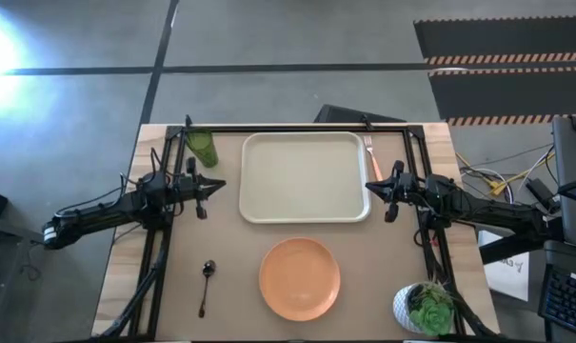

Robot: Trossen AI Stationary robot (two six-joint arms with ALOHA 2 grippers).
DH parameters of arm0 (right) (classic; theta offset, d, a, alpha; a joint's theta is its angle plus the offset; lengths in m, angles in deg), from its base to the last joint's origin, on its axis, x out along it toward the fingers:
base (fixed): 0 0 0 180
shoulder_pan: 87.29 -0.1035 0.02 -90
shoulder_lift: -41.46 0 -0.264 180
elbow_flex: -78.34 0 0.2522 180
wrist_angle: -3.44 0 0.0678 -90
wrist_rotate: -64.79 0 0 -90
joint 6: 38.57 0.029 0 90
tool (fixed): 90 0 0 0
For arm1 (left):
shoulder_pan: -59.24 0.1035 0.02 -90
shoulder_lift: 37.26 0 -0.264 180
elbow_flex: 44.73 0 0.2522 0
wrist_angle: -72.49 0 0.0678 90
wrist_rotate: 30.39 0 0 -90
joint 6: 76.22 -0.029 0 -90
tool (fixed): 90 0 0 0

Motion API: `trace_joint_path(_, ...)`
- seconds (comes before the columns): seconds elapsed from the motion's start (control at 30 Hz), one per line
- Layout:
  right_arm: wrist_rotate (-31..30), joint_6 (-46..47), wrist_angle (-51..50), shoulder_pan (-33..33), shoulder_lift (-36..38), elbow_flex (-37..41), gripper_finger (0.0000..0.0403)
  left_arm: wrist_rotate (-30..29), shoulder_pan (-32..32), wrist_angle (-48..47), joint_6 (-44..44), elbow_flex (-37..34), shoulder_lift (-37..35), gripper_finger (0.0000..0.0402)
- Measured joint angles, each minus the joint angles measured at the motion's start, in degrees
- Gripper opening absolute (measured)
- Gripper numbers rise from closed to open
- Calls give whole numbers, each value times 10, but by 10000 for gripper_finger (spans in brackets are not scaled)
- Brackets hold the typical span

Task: Pick and place plate/cup/fork/spoon on tray

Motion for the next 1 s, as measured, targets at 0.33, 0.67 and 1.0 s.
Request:
trace_joint_path(0.33,0,0,0,0,0,0,9,1,0,1,391,0,0,5)
trace_joint_path(0.67,0,0,0,0,0,0,9,-1,0,2,404,0,0,5)
trace_joint_path(1.0,-1,-53,0,0,0,0,9,-4,0,2,402,0,0,5)
